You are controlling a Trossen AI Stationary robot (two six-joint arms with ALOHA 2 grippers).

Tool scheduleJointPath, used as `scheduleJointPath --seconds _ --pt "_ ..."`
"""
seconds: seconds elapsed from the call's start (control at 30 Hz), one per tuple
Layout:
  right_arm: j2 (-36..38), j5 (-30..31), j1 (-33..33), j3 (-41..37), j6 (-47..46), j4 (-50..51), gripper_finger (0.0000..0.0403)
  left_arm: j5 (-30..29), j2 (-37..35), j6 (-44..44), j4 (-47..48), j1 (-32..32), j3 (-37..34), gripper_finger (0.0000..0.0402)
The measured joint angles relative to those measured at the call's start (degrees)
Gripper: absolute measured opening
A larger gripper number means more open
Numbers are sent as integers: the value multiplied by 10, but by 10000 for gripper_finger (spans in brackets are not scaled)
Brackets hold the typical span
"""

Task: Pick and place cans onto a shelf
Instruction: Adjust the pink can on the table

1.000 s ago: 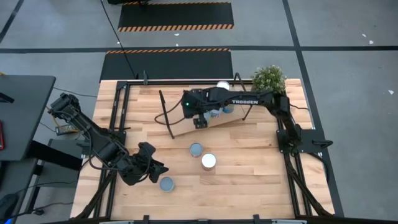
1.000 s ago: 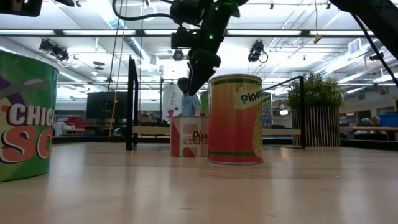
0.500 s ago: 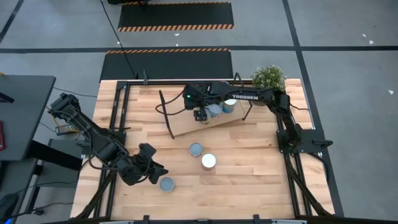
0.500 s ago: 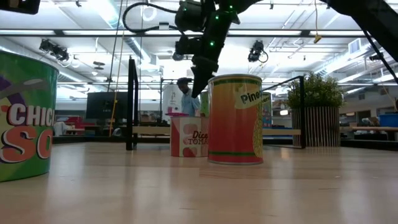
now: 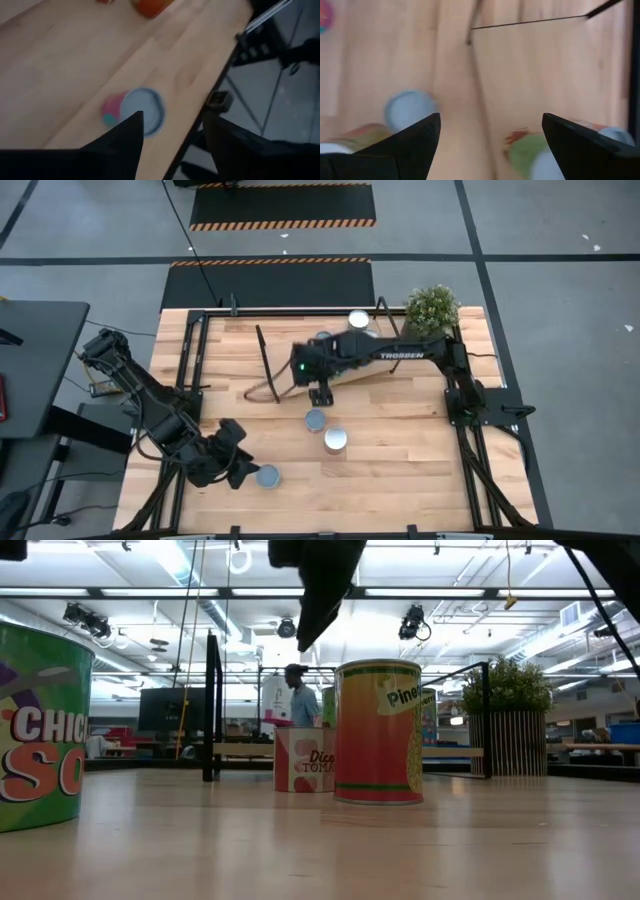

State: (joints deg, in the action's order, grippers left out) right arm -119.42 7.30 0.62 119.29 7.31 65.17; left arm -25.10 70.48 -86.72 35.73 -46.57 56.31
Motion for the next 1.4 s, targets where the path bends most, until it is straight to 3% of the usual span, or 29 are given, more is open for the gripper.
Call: scheduleJointPath --seconds 0.27,0.63,1.07,1.4 --pt "6 -7 -76 0 -78 28 356 90 0 35 9 -2 0 276" --pt "6 -24 -123 -75 -157 -72 356 94 53 21 -10 -36 0 260" --pt "5 -44 -85 -169 -159 -144 386 84 84 -92 -32 -75 0 226" --pt "6 -87 -20 -146 -147 -102 394 57 84 -161 -48 -87 0 206"
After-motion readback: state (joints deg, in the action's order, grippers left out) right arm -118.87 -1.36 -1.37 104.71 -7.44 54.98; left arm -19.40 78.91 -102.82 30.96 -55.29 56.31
